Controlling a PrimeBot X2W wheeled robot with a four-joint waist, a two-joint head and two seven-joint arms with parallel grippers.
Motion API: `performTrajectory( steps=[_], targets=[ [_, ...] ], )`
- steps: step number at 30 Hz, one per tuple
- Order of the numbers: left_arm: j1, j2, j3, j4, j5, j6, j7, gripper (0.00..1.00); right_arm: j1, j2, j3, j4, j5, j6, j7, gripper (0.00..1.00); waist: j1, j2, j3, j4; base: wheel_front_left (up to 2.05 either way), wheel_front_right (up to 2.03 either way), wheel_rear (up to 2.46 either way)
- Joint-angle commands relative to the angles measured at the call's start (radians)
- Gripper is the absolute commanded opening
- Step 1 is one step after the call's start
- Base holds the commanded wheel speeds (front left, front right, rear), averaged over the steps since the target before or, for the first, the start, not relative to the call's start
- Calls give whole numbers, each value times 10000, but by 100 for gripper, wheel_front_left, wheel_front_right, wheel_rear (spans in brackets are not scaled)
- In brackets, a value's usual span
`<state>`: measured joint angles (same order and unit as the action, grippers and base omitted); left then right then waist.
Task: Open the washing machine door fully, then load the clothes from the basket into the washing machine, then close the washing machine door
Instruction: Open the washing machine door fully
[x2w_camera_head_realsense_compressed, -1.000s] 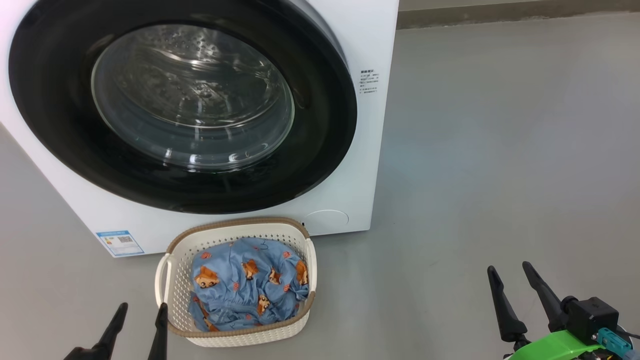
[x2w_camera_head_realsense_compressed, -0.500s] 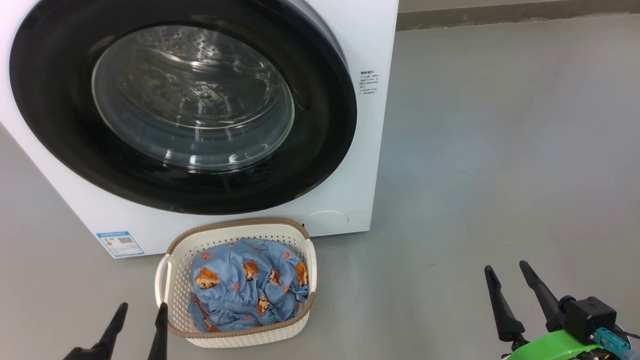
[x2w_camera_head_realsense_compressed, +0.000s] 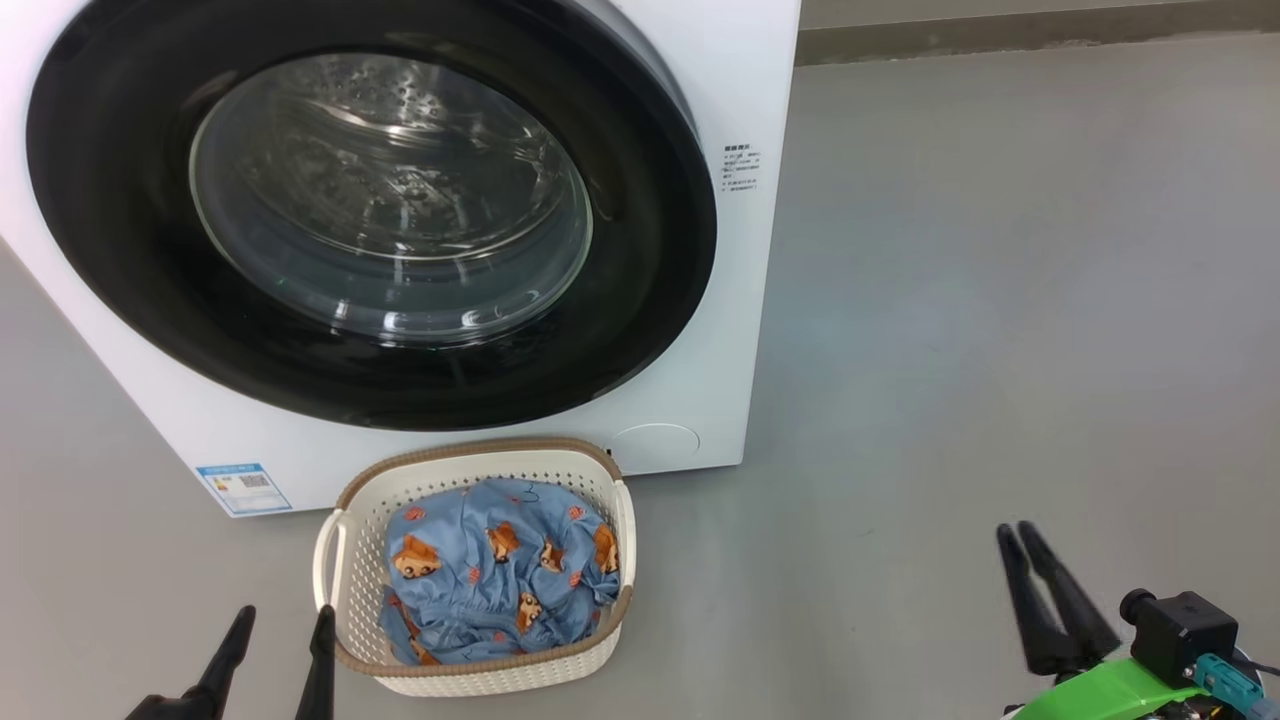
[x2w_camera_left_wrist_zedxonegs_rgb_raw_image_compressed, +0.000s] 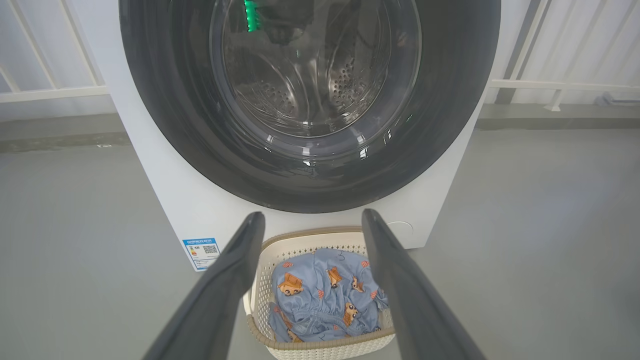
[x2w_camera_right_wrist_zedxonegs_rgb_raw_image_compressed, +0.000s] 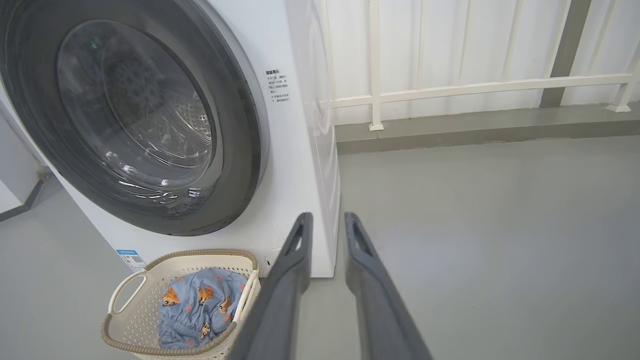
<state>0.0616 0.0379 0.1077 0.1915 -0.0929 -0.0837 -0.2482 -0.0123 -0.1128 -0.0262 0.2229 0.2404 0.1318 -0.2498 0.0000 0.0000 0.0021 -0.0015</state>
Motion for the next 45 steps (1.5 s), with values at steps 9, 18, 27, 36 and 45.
performTrajectory(
  steps=[9, 18, 27, 36, 45],
  targets=[
    [-143, 124, 317, -197, -146, 32, -136, 100, -275, -68, 269, -287, 126, -11, -120, 0, 0, 0, 27, 21, 0, 0, 0],
    [-133, 124, 326, -198, -132, 14, -136, 100, -257, 25, 209, -313, 299, -11, -120, 0, 0, 0, 77, -3, 0, 0, 0],
    [-189, 124, 299, -125, -114, -6, -136, 100, -281, 308, -321, -279, 2064, -11, -120, 0, 0, 0, 95, 97, 0, 0, 0],
    [-22, 124, 316, -120, -72, -72, -136, 100, -551, 540, -1758, 548, 5997, -11, -120, 0, 0, 0, 138, 222, 0, 0, 0],
    [42, 124, 397, -220, 1, -162, -136, 100, -1427, -157, -3096, 2028, 10201, -11, -120, 0, 0, 0, 661, 289, 0, 0, 0]
  ],
)
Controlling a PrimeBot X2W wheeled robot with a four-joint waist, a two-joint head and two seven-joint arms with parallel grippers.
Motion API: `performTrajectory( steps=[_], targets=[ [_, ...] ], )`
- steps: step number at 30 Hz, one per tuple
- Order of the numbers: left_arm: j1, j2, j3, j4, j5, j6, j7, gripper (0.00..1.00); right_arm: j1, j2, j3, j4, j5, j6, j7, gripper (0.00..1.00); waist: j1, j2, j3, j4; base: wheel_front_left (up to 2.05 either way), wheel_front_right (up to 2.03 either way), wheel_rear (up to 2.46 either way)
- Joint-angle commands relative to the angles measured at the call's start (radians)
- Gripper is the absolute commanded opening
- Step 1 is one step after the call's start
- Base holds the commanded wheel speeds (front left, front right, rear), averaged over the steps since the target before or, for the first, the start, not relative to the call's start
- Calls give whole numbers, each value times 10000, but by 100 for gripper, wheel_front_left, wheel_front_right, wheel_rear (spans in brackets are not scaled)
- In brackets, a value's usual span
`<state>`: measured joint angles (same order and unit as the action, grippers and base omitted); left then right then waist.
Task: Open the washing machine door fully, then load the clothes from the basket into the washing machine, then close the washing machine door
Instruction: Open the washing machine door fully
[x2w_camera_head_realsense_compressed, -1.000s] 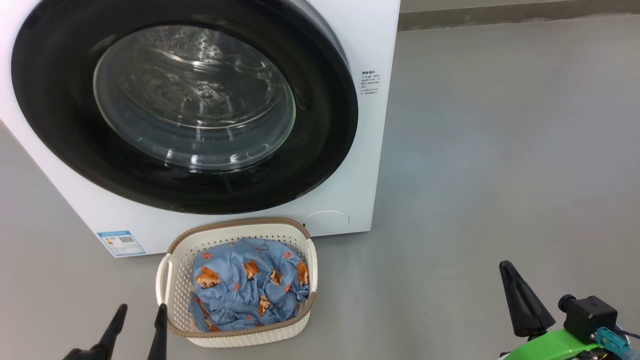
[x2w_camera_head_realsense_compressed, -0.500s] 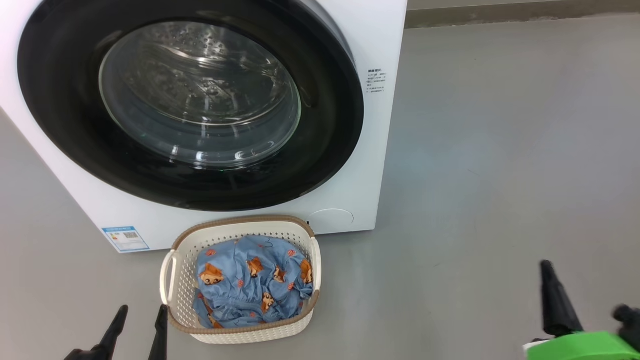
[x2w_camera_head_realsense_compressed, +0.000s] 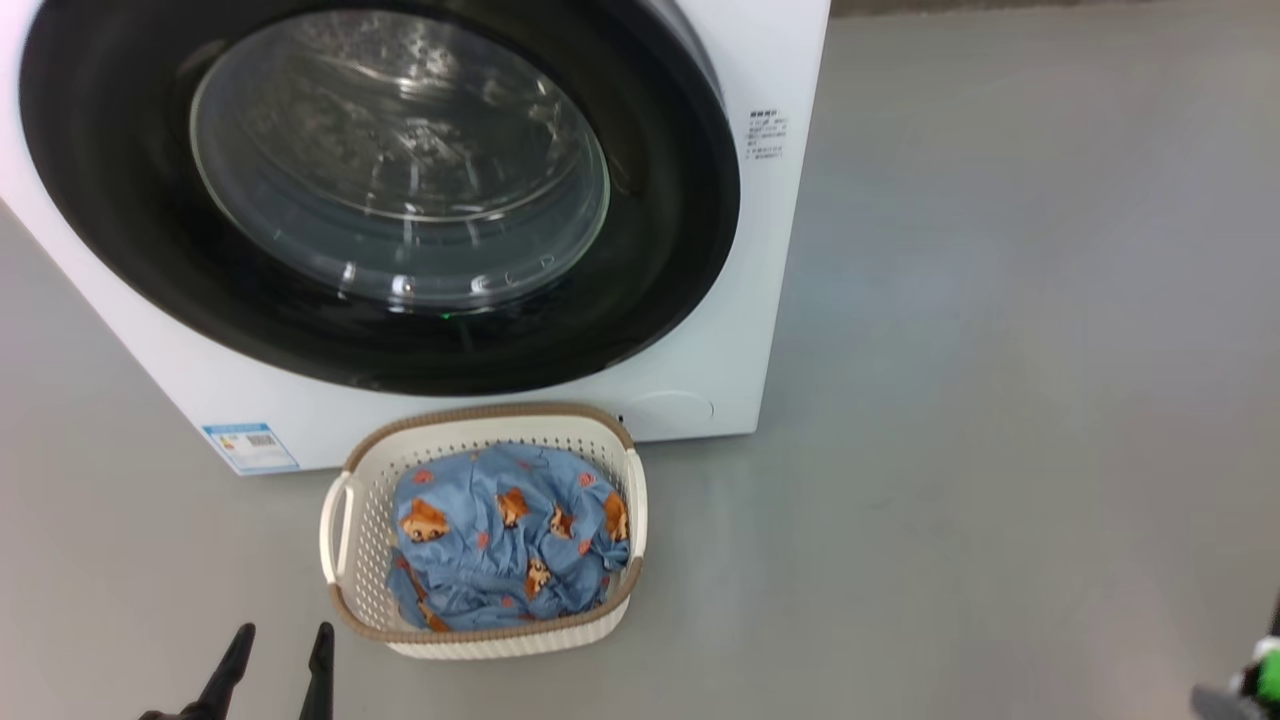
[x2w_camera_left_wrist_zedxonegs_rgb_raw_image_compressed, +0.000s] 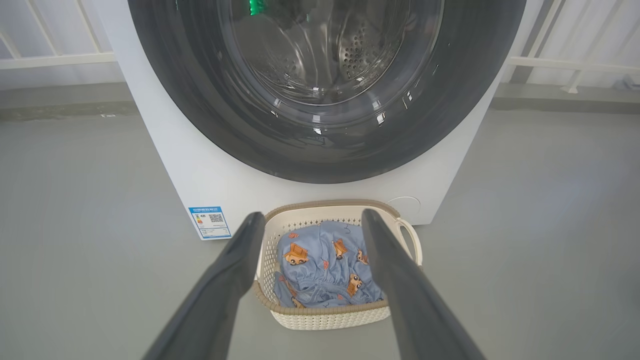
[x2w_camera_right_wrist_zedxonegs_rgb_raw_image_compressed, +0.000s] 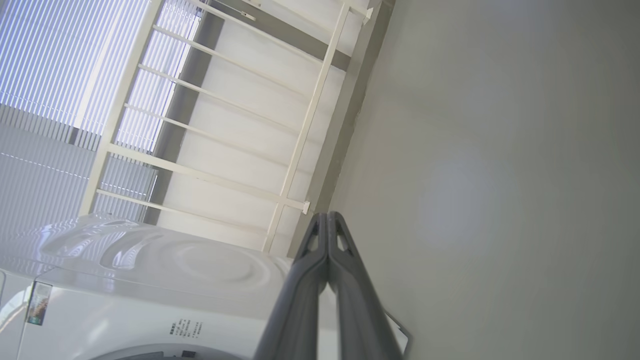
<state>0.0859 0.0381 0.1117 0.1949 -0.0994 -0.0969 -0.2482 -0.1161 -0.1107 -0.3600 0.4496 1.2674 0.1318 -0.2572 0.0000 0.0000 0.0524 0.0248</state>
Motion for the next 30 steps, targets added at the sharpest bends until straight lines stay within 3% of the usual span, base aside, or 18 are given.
performTrajectory(
  steps=[1, 5, 11, 18, 30],
  targets=[
    [-234, 122, 360, -285, 73, -35, -136, 100, -521, -312, 203, -227, 426, -11, -28, 0, 0, 0, 272, 36, 0, 0, 0],
    [-371, 122, 382, -384, 88, -28, -136, 100, -1026, -920, 50, -358, 2017, -11, 535, 0, 0, 0, 744, 64, 0, 0, 0],
    [-666, 122, 393, -511, 154, -35, -136, 100, -2028, -1773, 353, -712, 3077, -11, 2165, 0, 0, 0, 1580, 169, 0, 0, 0],
    [-867, 122, 430, -647, 157, -23, -136, 100, -3172, -2296, 272, -1096, 3463, -11, 3216, 0, 0, 0, 2235, 498, 0, 0, 0],
    [-1027, 122, 324, -842, 25, 143, -136, 100, -5303, -2726, 968, -1184, 3263, -11, 4386, 0, 0, 0, 3178, 1001, 0, 0, 0]
  ],
)
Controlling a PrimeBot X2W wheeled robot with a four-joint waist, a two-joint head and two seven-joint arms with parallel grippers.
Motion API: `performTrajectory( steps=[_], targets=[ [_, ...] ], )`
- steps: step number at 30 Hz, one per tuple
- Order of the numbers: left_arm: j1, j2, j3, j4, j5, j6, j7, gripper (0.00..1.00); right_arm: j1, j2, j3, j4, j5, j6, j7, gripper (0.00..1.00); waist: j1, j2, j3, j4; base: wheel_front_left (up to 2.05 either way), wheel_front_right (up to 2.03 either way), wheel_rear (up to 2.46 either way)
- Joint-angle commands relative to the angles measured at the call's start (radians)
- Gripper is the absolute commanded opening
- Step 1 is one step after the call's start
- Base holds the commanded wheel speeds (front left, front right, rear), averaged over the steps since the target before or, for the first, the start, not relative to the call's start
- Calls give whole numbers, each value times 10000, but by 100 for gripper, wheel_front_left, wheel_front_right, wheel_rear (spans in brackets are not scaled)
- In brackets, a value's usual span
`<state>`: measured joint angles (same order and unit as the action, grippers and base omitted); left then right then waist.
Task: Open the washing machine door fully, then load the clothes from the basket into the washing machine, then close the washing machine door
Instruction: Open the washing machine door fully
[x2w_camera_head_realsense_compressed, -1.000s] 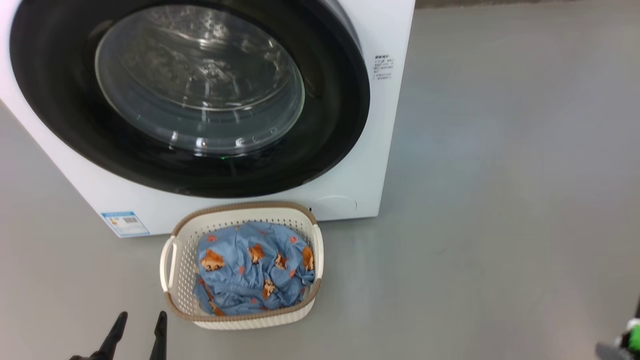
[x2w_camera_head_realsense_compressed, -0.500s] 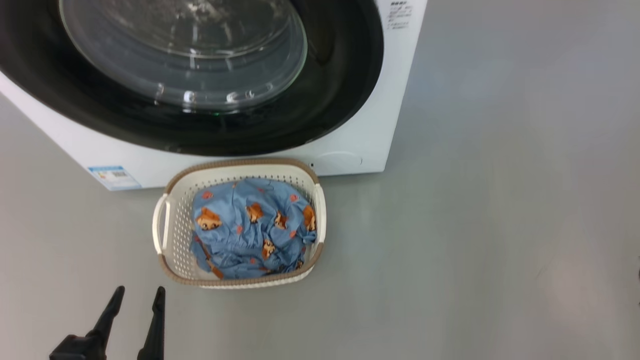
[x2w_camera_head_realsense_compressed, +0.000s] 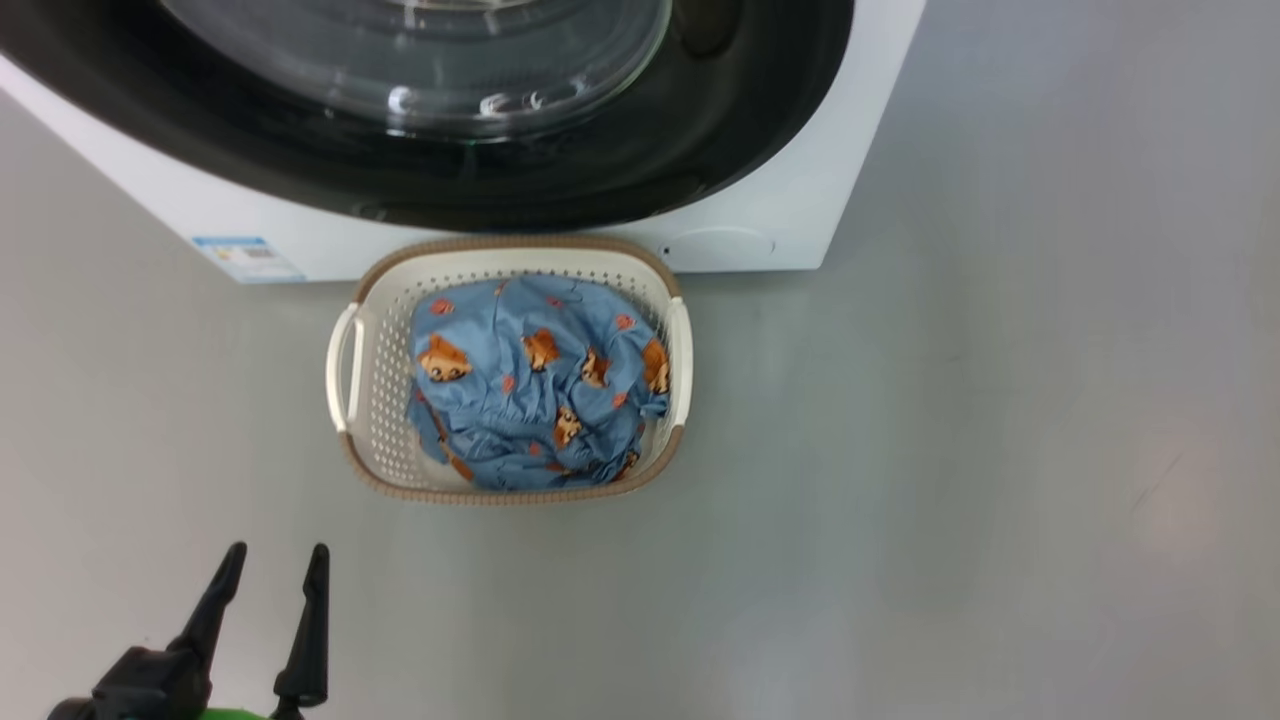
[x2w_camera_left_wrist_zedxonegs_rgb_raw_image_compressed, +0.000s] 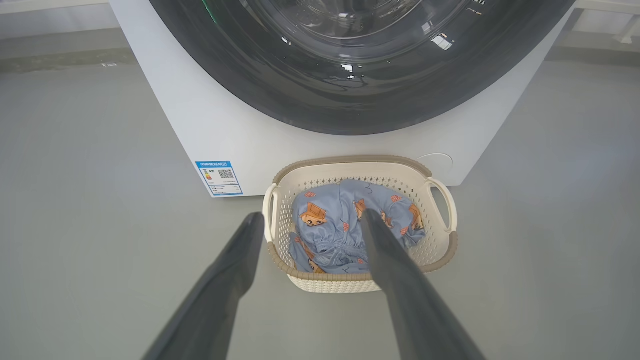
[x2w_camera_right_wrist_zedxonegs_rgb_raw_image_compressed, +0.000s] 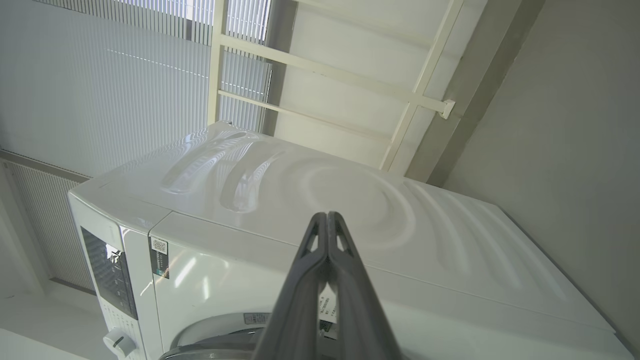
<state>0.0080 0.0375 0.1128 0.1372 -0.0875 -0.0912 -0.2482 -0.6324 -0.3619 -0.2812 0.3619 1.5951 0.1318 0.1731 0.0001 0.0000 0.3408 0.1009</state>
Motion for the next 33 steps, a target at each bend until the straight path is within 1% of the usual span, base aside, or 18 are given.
performTrajectory(
  steps=[1, 10, 16, 23, 33],
  targets=[
    [-256, 127, 298, -289, -110, 103, -136, 100, -313, -232, 243, -332, 8, -11, 222, 0, -1, 0, 396, 291, 0, 0, 0],
    [-358, 127, 253, -494, -264, 284, -136, 100, -1717, -383, 863, -627, -145, -11, 1049, 0, -1, 0, 1275, 761, 0, 0, 0],
    [-505, 127, 41, -546, -497, 420, -136, 100, -2440, -380, 1381, -879, -274, -11, 1510, 0, -1, 0, 1584, 1134, 0, 0, 0],
    [-360, 127, -293, -721, -794, 601, -136, 100, -3111, -412, 1972, -1070, -403, -11, 1960, 0, -1, 0, 1845, 1519, 0, 0, 0],
    [-272, 127, -742, -816, -1245, 891, -136, 100, -3585, -483, 2412, -1034, -396, -11, 2341, 0, -1, 0, 2181, 1917, 0, 0, 0]
  ],
)
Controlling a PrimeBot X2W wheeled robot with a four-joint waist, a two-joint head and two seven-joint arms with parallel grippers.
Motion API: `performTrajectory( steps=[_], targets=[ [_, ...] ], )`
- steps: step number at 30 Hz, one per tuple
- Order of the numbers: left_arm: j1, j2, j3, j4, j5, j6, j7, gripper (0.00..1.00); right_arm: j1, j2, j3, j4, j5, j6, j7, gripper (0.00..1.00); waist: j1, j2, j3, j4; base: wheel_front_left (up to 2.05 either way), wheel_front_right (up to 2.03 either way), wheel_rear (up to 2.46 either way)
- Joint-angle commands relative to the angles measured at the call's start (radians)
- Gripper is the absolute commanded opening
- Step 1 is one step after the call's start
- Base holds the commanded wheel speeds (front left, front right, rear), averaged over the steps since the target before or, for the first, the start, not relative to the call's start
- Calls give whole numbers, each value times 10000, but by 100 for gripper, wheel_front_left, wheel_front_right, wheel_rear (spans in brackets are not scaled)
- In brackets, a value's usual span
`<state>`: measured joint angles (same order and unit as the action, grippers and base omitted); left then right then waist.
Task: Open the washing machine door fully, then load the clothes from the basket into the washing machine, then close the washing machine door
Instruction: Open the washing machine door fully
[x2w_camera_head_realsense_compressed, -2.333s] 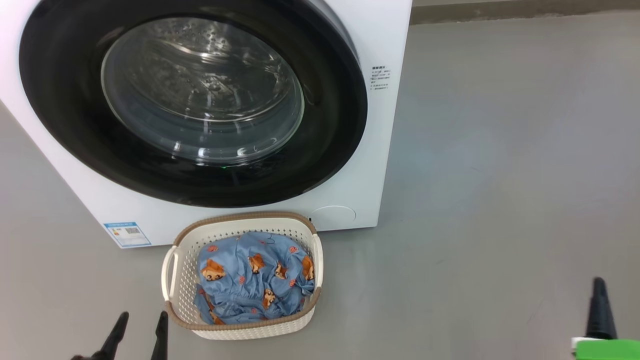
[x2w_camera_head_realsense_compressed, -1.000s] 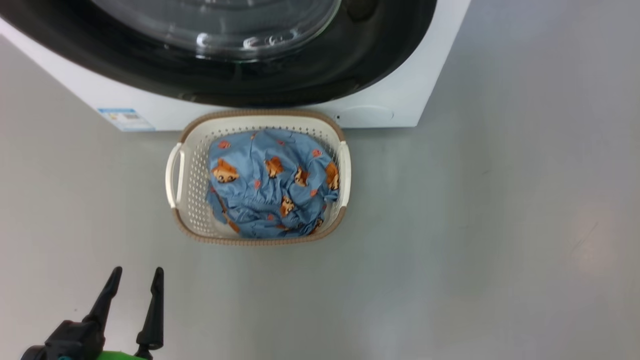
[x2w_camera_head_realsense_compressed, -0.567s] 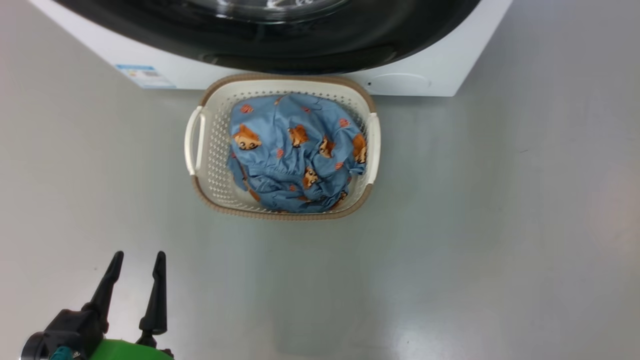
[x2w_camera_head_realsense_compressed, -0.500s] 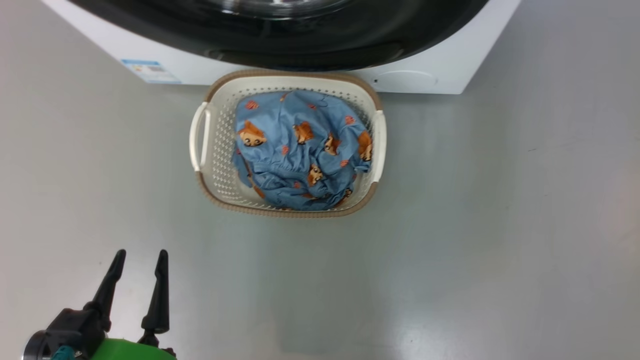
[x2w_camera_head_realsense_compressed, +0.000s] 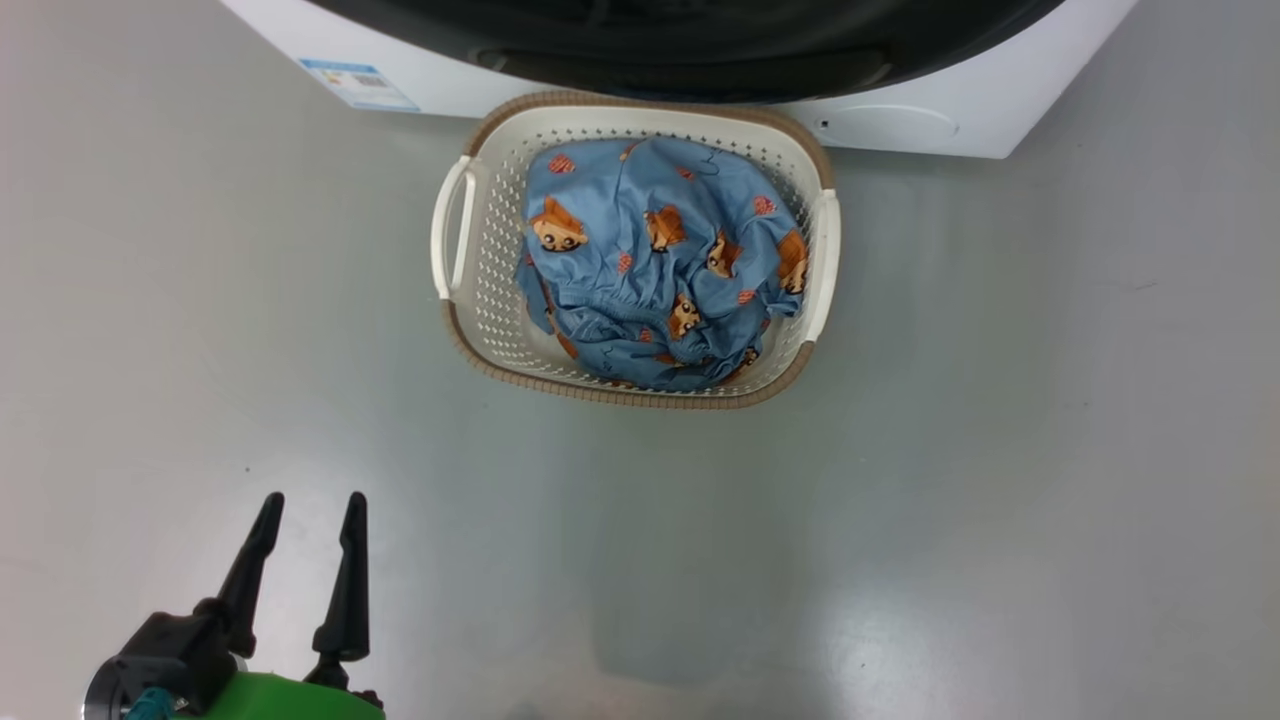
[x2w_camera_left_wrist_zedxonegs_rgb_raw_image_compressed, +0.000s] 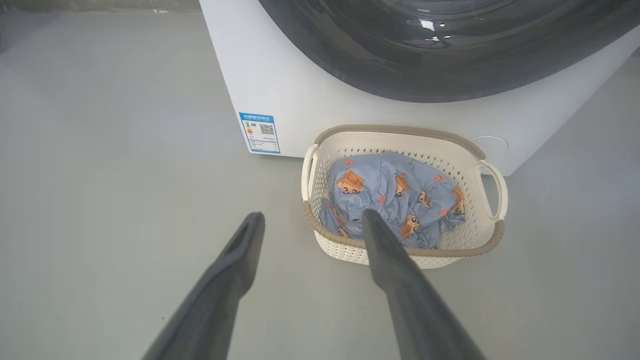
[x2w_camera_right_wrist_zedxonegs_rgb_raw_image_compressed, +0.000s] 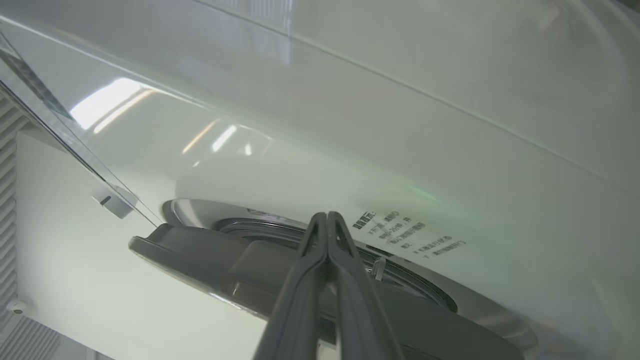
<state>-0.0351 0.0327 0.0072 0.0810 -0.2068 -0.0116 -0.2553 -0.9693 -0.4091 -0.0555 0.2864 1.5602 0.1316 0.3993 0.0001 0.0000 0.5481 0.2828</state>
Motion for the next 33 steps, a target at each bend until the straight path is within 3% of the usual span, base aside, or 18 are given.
performTrajectory(
  steps=[1, 18, 33],
  targets=[
    [153, 175, 273, -274, -78, 125, -65, 100, -252, -14, 208, -285, -67, -9, 100, 0, -1, 0, 160, 130, 0, 0, 0],
    [216, 175, -42, -565, -330, 411, -65, 100, -972, 235, 685, -554, 192, -9, 595, 0, -1, 0, 646, 651, 0, 0, 0],
    [289, 175, -167, -544, -437, 558, -65, 100, -1265, 680, 282, -181, 551, -9, 1051, 0, -1, 0, 857, 677, 0, 0, 0]
  ],
)
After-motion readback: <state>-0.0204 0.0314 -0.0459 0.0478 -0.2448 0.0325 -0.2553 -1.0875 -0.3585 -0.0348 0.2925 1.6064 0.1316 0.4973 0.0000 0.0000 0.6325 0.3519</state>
